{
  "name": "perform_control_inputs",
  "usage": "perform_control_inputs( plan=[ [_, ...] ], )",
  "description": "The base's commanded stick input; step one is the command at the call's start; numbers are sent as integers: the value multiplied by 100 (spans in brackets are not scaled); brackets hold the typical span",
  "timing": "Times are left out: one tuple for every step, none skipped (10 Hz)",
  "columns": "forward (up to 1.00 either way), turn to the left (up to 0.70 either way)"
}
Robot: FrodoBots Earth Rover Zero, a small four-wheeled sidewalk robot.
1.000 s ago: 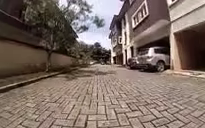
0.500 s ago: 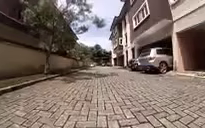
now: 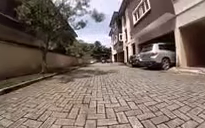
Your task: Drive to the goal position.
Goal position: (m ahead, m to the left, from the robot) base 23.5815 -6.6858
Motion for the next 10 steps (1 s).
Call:
perform_control_inputs(
  plan=[
    [50, 0],
    [50, 0],
    [50, 0],
    [50, 32],
    [50, 36],
    [50, 7],
    [50, 0],
    [50, 0],
    [50, 0],
    [50, 0]
  ],
)
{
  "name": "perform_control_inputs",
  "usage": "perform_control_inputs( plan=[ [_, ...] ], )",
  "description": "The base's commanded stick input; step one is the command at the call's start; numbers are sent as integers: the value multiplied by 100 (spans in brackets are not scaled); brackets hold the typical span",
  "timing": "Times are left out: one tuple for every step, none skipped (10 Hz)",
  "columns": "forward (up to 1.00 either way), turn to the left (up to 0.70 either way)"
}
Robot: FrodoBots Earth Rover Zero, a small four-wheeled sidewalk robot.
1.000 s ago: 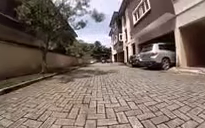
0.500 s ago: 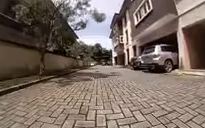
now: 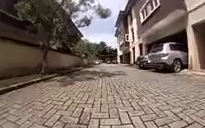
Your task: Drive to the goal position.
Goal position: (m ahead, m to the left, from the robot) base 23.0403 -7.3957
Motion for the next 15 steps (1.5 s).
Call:
perform_control_inputs(
  plan=[
    [50, 0],
    [50, 0],
    [50, 0],
    [50, 0],
    [50, 0],
    [50, 0],
    [50, 0],
    [50, 0],
    [50, 0],
    [50, 0],
    [50, 0],
    [50, 0],
    [50, 0],
    [50, 0],
    [50, 0]
  ],
)
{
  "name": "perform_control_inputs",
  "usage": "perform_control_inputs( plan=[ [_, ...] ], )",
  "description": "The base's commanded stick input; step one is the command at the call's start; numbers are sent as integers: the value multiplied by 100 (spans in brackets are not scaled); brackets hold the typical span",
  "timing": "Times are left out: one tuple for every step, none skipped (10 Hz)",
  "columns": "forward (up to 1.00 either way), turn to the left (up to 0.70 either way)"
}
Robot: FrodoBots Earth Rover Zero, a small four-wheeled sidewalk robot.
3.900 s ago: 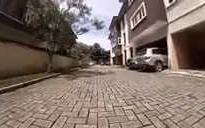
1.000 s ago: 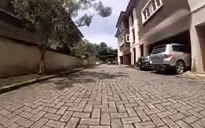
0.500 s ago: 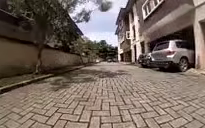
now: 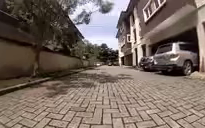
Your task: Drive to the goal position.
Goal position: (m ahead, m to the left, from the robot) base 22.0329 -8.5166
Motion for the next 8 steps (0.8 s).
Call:
perform_control_inputs(
  plan=[
    [50, 0],
    [50, 0],
    [50, 0],
    [50, 0],
    [50, 0],
    [50, 0],
    [50, 0],
    [50, 0]
  ],
)
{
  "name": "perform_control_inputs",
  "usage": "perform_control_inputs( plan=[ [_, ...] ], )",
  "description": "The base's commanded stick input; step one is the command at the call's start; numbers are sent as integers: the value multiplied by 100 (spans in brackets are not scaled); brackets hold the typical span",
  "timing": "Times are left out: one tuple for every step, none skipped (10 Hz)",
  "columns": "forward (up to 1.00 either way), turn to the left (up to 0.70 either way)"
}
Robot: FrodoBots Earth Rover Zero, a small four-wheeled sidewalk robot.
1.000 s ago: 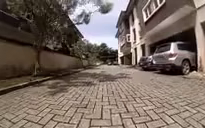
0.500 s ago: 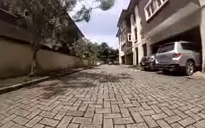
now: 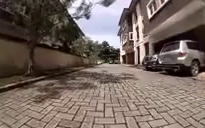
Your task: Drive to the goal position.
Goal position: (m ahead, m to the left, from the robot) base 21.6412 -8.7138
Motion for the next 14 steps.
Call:
perform_control_inputs(
  plan=[
    [50, 0],
    [50, 0],
    [50, 0],
    [50, 0],
    [50, 0],
    [50, 0],
    [50, 0],
    [50, 0],
    [50, 0],
    [50, 0],
    [50, 0],
    [50, 0],
    [50, 0],
    [50, 0]
  ],
)
